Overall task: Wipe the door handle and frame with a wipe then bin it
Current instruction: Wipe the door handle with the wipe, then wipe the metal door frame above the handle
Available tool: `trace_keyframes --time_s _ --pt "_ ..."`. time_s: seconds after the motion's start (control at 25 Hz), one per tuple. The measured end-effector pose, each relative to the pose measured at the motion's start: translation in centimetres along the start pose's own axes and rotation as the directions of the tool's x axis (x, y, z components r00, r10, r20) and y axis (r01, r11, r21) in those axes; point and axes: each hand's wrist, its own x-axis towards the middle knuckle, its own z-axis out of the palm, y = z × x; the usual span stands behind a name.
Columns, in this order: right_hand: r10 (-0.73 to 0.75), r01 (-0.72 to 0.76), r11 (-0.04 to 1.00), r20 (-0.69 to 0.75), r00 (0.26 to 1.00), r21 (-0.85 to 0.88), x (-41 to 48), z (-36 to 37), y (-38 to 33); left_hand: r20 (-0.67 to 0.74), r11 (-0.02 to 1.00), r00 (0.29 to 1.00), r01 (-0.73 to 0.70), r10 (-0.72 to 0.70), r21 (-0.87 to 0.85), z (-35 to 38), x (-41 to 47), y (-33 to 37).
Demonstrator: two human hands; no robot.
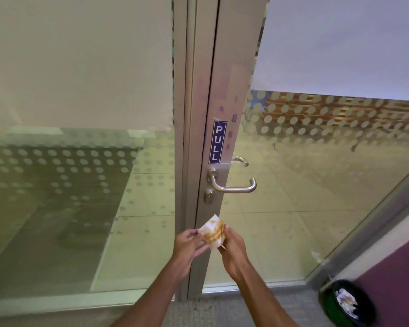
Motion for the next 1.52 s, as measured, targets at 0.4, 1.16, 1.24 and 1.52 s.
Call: trace_keyframes --time_s 0.4,1.16,1.24,1.52 --pt "-0.103 0.069 0.954 -0.103 0.989 -0.293 -0.7 2.8 0.1 0.090 0.559 0.868 -0.390 0.489 0.732 1.5 0.0 1.1" --pt "-0.465 0.465 0.885 0.032 0.885 -0.001 -2.6 9.2 -11.9 0.452 -0.417 -0.002 -0.392 0.892 0.820 3.4 3.6 17.2" --pt "-0.645 0.641 0.762 -0.014 0.764 -0.088 -2.0 10.3 -15.2 0.462 -0.453 -0.042 -0.296 0.886 0.841 4.3 4.2 21.3" --pt "-0.962 0.792 -0.115 0.265 0.061 -0.599 3.5 13.2 -21.6 0.497 -0.518 -0.148 -0.220 0.855 0.827 5.8 6.0 26.7"
